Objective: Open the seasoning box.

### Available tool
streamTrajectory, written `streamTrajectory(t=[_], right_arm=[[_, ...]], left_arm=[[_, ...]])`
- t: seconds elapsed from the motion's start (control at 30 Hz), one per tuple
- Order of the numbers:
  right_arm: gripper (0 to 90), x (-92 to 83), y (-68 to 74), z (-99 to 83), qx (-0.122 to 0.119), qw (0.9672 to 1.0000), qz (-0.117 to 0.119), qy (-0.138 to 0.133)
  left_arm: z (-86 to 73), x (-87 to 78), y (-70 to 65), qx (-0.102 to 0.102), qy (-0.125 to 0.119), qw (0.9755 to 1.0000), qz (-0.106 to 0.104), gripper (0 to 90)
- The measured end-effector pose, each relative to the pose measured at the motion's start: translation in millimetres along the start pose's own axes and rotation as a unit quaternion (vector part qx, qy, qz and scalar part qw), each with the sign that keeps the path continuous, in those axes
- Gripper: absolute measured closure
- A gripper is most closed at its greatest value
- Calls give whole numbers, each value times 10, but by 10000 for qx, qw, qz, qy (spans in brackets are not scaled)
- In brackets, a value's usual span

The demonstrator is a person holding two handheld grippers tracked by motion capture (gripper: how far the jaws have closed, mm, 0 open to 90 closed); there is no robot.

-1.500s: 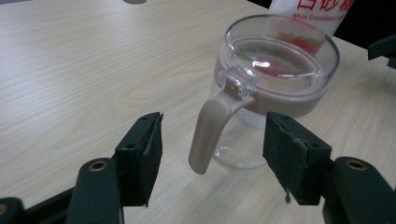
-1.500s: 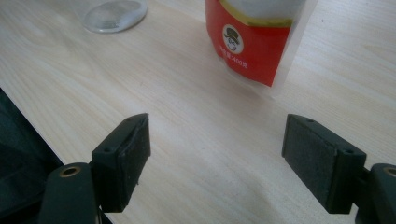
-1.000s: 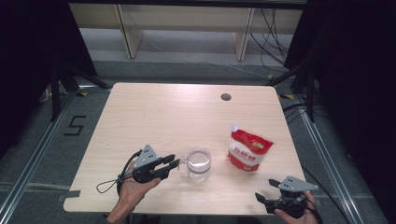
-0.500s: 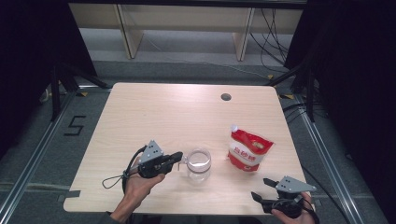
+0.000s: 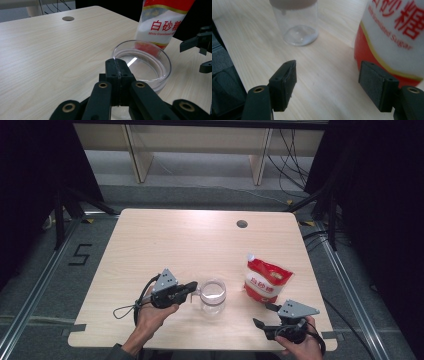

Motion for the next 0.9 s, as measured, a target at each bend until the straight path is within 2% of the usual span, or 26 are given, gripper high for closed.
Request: streamTrajectory(t=[0.13,0.23,0.33,0.4,0.6,0.63,0.67,0.7,0.77,0.83,0.87,0.9], right_arm=[[348,44,19,67,-95,9999,25,-52],[437,101,47,144,-175,9997,54,-145],[530,183,73,219,-371,9992,88,-145],[540,201,74,231,-433,9989,117,-145],[594,291,78,281,-328,9991,193,-177],[599,290,76,279,-273,9993,202,-145],[607,296,52,293,-357,9990,132,-213],[613,314,54,305,-335,9988,222,-290],[625,306,36,310,-349,9989,127,-269],[646,312,33,319,-383,9988,125,-276],[660,315,52,318,-311,9990,145,-279],[680,323,54,337,-384,9986,170,-327]], left_arm=[[-9,-6,1,-58,-26,10000,-22,889],[-11,-3,-12,-51,-39,10000,-43,890],[-11,1,-17,-49,-51,10000,-54,890],[-12,3,-18,-43,-52,10000,-52,890],[-20,6,-10,-24,-58,9999,-80,890],[-26,9,-16,-126,-67,9999,-70,890],[-29,7,-10,-107,-75,9999,-71,890],[-30,3,-4,-69,-72,9999,-80,888],[-29,4,-2,-74,-75,9999,-94,888],[-33,2,-6,-90,-68,9999,-74,888],[-34,-4,-1,-37,-47,10000,-48,888],[-32,1,-3,-51,-70,9999,-84,888]])
Point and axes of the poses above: each handheld gripper's, and its own axes: x roughly forward along the jaws, z roughly out of its top, y roughly to its left, the point moved 7 cm from there along x, roughly forward along the jaws, and after that the axes turned 6 degrees about z, right-handed, at the moved point
